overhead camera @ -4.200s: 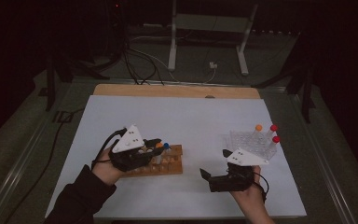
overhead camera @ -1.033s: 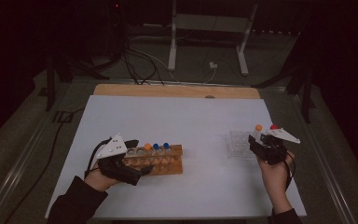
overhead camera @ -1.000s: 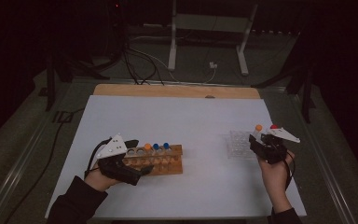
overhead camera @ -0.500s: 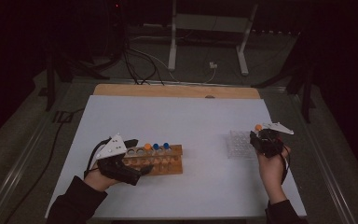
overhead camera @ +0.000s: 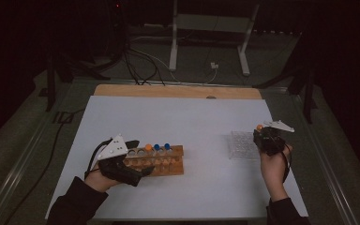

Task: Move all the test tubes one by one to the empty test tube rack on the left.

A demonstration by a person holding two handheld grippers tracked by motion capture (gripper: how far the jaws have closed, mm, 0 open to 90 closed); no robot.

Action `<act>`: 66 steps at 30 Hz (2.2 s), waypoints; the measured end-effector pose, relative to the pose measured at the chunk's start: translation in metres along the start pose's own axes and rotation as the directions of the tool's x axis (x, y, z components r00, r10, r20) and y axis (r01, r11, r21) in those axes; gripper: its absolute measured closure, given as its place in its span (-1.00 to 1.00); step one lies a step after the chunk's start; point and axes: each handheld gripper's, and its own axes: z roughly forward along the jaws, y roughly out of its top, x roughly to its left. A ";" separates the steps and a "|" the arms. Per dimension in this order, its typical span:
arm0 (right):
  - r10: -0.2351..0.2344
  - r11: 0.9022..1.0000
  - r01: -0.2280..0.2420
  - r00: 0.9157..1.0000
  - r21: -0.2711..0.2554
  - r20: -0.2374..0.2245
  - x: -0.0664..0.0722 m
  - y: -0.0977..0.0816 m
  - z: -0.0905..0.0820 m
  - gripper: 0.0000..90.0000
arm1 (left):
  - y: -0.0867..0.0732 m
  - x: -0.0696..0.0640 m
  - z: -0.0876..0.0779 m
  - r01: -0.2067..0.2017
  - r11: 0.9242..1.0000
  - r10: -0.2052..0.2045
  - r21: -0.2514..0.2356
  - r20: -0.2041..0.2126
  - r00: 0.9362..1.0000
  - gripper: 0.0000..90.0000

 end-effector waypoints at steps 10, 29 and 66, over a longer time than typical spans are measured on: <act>-0.042 0.995 0.043 0.999 -0.089 0.015 0.004 0.011 -0.024 0.65 | 0.003 -0.002 -0.001 -0.008 1.000 0.008 0.001 0.010 1.000 -0.97; -0.148 0.973 0.101 0.962 -0.205 -0.228 0.047 0.018 -0.080 0.65 | 0.015 -0.012 0.003 -0.041 0.999 0.041 -0.003 0.059 0.997 -0.97; -0.355 0.935 0.303 0.791 -0.185 -0.498 0.120 -0.038 -0.109 0.65 | 0.061 -0.042 0.061 -0.078 0.997 0.082 -0.026 0.249 0.965 -0.63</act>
